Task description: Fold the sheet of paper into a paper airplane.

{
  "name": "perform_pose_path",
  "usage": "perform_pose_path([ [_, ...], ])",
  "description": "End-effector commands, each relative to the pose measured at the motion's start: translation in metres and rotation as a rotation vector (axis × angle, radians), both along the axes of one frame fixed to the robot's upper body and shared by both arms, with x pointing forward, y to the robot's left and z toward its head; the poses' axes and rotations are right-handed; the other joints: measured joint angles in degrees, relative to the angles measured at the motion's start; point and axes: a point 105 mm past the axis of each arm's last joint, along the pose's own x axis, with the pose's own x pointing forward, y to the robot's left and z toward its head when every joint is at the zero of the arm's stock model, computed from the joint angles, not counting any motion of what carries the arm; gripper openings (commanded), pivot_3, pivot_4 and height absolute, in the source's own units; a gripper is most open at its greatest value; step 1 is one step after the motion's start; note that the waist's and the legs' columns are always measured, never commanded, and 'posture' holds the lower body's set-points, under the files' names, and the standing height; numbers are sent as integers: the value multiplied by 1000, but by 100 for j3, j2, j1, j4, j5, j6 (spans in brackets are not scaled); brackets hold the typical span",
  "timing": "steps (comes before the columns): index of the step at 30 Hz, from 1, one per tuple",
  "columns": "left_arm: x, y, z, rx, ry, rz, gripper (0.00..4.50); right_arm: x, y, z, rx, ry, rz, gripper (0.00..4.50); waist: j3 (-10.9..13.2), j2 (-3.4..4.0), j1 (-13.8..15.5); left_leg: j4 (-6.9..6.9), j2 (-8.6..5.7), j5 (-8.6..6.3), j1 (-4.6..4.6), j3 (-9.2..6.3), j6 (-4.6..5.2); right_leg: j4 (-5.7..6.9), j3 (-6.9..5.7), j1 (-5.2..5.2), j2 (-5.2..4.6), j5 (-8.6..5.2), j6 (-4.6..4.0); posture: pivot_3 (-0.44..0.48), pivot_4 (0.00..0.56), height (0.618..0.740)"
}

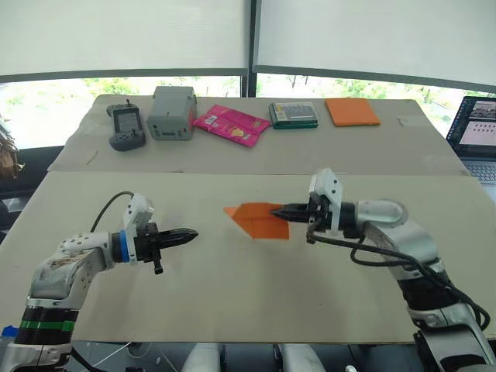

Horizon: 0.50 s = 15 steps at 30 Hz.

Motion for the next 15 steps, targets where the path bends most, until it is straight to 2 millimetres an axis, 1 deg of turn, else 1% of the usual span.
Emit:
perform_pose_path([
  [1, -4, -6, 4, -4, -20, -20, 0, -1, 10, 7, -150, -358, 89, 24, 0, 0, 3, 0, 0, 0, 0, 0, 0, 0, 0, 0, -1, 0, 0, 0, 150, 740],
  [2, -5, -6, 3, -1, -16, -22, 0, -3, 13, 5, -178, -430, 116, 24, 0, 0, 4, -1, 0, 0, 0, 1, 0, -1, 0, 0, -1, 0, 0, 0, 150, 740],
  [4, -6, -6, 2, 3, -11, -23, 0, -11, 17, -2, -178, -568, 159, 24, 0, 0, 2, -5, -2, 0, 0, 2, 0, -1, 1, -1, -2, 0, 0, 0, 150, 740],
  [6, -6, -6, 0, 9, -8, -22, 0, -22, 16, -22, -278, -717, 237, 24, 0, 0, 19, -5, -1, 0, -2, 2, -1, -1, 0, -2, -2, 0, 0, 0, 150, 740],
  [8, -7, -7, -1, 12, -3, -27, 0, -33, 11, -43, -304, -767, 294, 24, 0, 0, 36, -4, -6, 1, -3, 2, -3, -1, 0, -2, -8, 0, 0, 0, 150, 740],
  [10, -8, -8, -2, 13, 3, -34, 0, -40, 4, -57, -310, -778, 328, 24, 0, -1, 27, -1, -13, 3, -2, 5, -5, -1, 1, 1, -19, 0, 0, 0, 150, 740],
  [11, -9, -8, -2, 17, 9, -43, 0, -47, 2, -65, -318, -781, 364, 24, 0, -1, 19, 0, -16, 5, -2, 9, -9, 1, 1, 1, -23, 1, 2, 0, 150, 740],
  [13, -10, -9, -3, 24, 20, -59, 0, -54, -2, -72, -309, -790, 405, 24, 0, -1, 6, 4, -17, 8, 2, 13, -13, 3, 4, 4, -27, 5, 5, 0, 150, 740],
  [15, -10, -9, -5, 37, 23, -70, 0, -51, -7, -79, -334, -805, 427, 24, 0, -1, -35, 4, -14, 8, 12, 13, -13, 5, 5, 12, -22, 8, 3, 0, 150, 740],
])
